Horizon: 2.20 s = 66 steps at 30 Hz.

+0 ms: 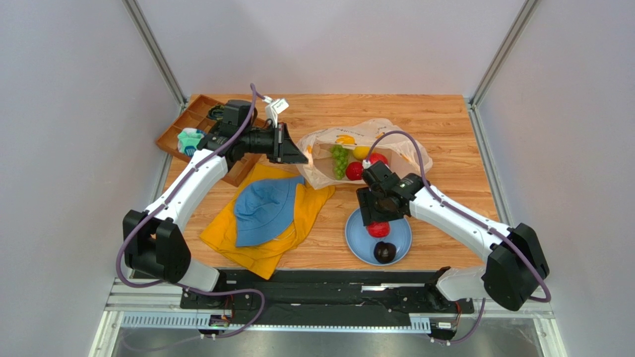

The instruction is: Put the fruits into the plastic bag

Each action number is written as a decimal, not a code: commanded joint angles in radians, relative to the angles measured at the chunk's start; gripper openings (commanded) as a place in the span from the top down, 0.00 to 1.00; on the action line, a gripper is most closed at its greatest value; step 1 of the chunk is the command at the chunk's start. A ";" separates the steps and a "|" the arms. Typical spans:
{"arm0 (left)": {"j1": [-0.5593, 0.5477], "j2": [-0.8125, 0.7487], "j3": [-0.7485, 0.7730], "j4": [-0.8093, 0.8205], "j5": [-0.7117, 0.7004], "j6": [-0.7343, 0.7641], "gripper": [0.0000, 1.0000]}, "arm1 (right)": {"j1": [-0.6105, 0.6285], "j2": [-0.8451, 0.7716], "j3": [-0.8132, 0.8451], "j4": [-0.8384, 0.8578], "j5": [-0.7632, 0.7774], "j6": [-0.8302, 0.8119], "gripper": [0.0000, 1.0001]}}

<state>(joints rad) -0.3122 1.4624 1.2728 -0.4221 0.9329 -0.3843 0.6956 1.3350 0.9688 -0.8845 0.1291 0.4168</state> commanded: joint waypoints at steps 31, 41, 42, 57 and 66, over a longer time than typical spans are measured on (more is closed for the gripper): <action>0.005 -0.013 0.028 0.036 0.023 -0.004 1.00 | -0.110 0.269 0.453 0.384 -0.072 -0.082 0.64; 0.005 -0.007 0.025 0.042 0.029 -0.010 1.00 | -0.053 0.462 0.516 0.578 -0.089 0.011 0.63; 0.005 -0.007 0.025 0.042 0.032 -0.010 1.00 | -0.053 0.481 0.527 0.573 -0.085 0.017 0.62; 0.005 0.001 0.025 0.042 0.029 -0.010 1.00 | -0.051 0.601 0.614 0.487 -0.077 -0.024 0.17; 0.005 0.001 0.025 0.040 0.029 -0.010 1.00 | -0.051 0.589 0.616 0.475 -0.074 -0.041 0.12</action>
<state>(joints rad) -0.3122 1.4624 1.2728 -0.4141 0.9371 -0.3878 0.6464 1.9392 1.5440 -0.4164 0.0399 0.3950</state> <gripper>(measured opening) 0.007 0.882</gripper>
